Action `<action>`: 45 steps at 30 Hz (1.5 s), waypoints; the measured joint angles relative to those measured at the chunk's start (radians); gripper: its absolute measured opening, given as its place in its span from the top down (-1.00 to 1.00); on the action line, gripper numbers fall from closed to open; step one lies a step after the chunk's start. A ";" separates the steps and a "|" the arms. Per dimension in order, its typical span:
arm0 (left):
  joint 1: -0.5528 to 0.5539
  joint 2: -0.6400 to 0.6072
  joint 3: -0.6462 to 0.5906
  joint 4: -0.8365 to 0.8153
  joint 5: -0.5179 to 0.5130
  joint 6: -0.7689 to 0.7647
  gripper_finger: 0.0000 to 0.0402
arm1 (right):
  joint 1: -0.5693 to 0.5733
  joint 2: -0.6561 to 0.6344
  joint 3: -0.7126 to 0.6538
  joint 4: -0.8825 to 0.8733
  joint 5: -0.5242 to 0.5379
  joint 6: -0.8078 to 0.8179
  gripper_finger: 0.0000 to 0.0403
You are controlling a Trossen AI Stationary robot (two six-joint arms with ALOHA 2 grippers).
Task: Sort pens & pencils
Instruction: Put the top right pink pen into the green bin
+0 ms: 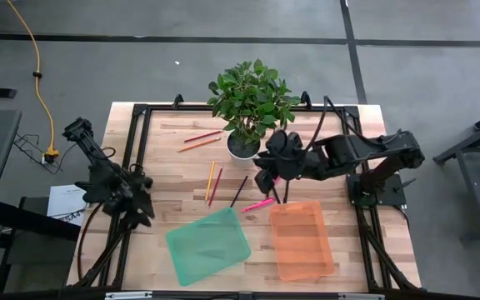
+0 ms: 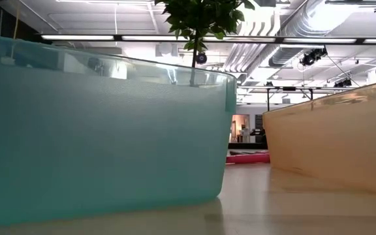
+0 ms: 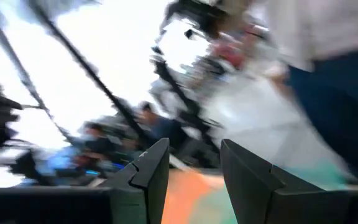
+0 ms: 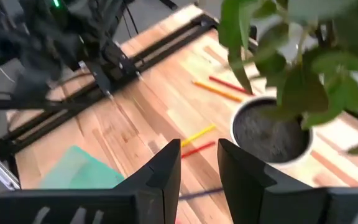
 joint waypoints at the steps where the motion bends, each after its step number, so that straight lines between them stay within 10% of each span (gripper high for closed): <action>1: 0.000 0.000 0.000 0.071 -0.039 0.003 0.33 | 0.000 0.002 0.000 -0.020 -0.004 0.011 0.52; 8: 0.000 -0.001 0.018 0.334 -0.341 -0.088 0.33 | 0.000 0.018 -0.001 -0.208 -0.010 0.090 0.52; 27: 0.001 0.398 0.769 -0.469 -0.561 -0.385 0.33 | -0.001 0.008 -0.343 -0.121 0.007 0.116 0.52; 37: 0.001 0.724 1.203 -1.061 -0.785 -0.813 0.33 | 0.002 -0.251 -0.591 0.020 0.066 0.144 0.52; 45: 0.000 0.884 1.287 -0.975 -0.732 -0.767 0.33 | 0.002 -0.449 -0.741 0.176 0.045 0.109 0.52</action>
